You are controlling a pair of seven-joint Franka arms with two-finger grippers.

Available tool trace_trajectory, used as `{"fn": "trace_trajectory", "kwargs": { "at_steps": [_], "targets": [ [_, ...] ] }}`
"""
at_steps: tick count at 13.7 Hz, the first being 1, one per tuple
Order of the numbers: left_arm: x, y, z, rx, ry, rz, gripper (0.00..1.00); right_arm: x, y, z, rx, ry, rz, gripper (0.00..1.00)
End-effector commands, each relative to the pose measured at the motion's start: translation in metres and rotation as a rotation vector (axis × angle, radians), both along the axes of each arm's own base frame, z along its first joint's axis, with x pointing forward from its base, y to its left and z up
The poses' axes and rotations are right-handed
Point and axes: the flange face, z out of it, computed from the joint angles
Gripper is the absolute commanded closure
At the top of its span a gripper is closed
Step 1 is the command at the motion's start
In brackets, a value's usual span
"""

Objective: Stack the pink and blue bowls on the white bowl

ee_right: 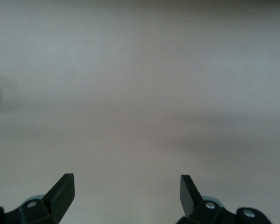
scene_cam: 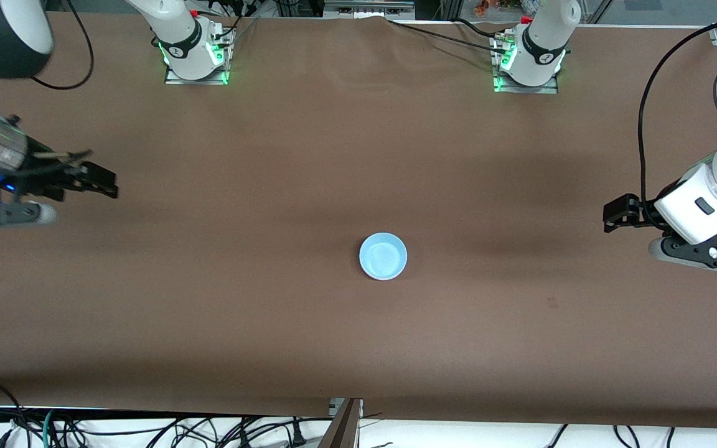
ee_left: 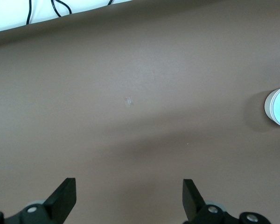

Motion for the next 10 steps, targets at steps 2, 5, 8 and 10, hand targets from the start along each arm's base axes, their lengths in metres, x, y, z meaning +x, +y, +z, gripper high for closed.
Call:
{"fn": "trace_trajectory", "kwargs": {
  "at_steps": [2,5,8,10],
  "targets": [
    [-0.001,0.006,0.002,0.027,-0.001,-0.013,0.0,-0.035,-0.021,0.008,-0.044,0.042,-0.016,0.0],
    [-0.001,0.008,0.002,0.028,-0.001,-0.012,0.0,-0.044,-0.026,0.006,-0.05,0.091,-0.033,0.0],
    [-0.001,0.008,0.003,0.024,-0.003,-0.012,0.0,-0.045,-0.026,0.005,-0.041,0.101,-0.033,0.0],
    [-0.002,0.006,0.005,0.016,-0.005,-0.014,0.0,-0.044,-0.029,0.005,-0.041,0.119,-0.035,0.0]
  ]
}}
